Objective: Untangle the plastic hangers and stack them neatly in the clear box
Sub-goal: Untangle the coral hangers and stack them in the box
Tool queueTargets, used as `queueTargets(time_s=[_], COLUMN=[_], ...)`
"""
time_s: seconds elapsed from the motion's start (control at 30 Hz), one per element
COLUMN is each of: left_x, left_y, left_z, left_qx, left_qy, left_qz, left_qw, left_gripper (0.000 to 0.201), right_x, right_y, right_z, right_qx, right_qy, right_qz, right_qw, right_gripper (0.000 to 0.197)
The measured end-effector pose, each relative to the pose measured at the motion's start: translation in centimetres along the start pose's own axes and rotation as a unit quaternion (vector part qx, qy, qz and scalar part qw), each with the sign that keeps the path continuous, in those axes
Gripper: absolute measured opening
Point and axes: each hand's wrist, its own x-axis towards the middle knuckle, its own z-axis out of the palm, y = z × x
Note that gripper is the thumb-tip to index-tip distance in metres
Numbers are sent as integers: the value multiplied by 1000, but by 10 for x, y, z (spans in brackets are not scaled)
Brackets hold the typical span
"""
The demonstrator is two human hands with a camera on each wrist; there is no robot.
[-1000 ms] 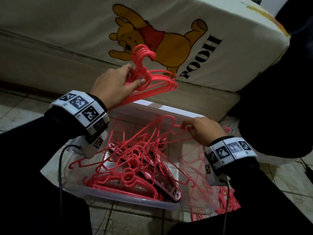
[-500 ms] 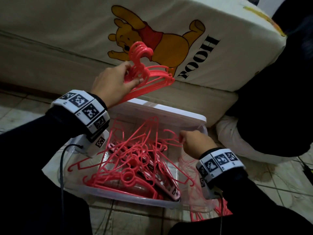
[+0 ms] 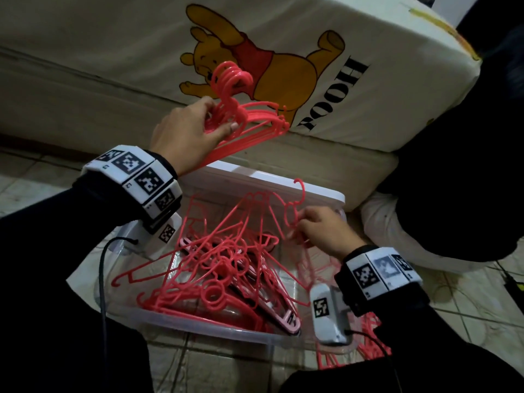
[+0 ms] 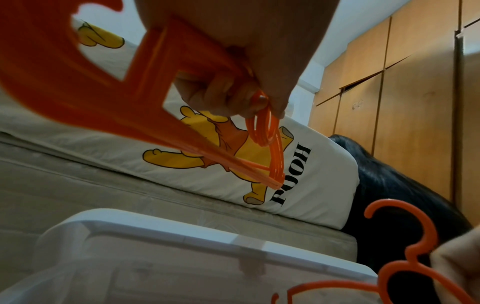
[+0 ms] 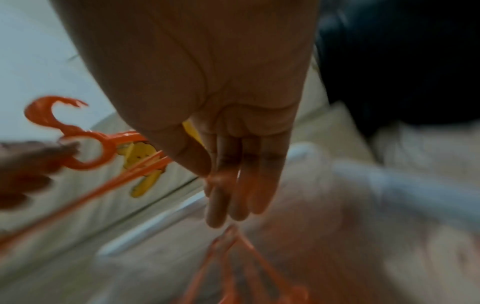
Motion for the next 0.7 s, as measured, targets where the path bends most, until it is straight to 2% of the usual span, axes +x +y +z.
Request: queueTargets(time_s=[0.07, 0.1, 0.2, 0.33, 0.4, 0.47, 0.6, 0.7], left_x=[-1, -1, -4, -13, -17, -21, -25, -28], left_y=[1, 2, 6, 13, 18, 23, 28, 27], left_z=[2, 3, 6, 12, 18, 24, 29, 30], left_qx=[-10, -22, -69, -98, -104, -114, -120, -103], left_qy=[-8, -16, -77, -132, -148, -164, -181, -170], left_qz=[3, 6, 9, 35, 44, 52, 66, 76], left_qw=[1000, 1000, 995, 986, 982, 979, 974, 977], left_gripper=[43, 39, 41, 61, 66, 65, 58, 55], right_x=[-7, -9, -9, -1, 4, 10, 16, 16], right_y=[-9, -14, -26, -35, -40, -45, -50, -51], right_z=[14, 20, 28, 24, 24, 27, 32, 31], right_qx=[145, 197, 292, 247, 226, 219, 151, 148], right_qy=[-58, -65, -22, 105, 147, 171, 225, 251], right_qz=[-1, -11, -60, -130, -149, -153, -195, -228], right_qw=[988, 978, 954, 954, 951, 948, 943, 929], right_gripper=[23, 22, 20, 11, 15, 20, 12, 7])
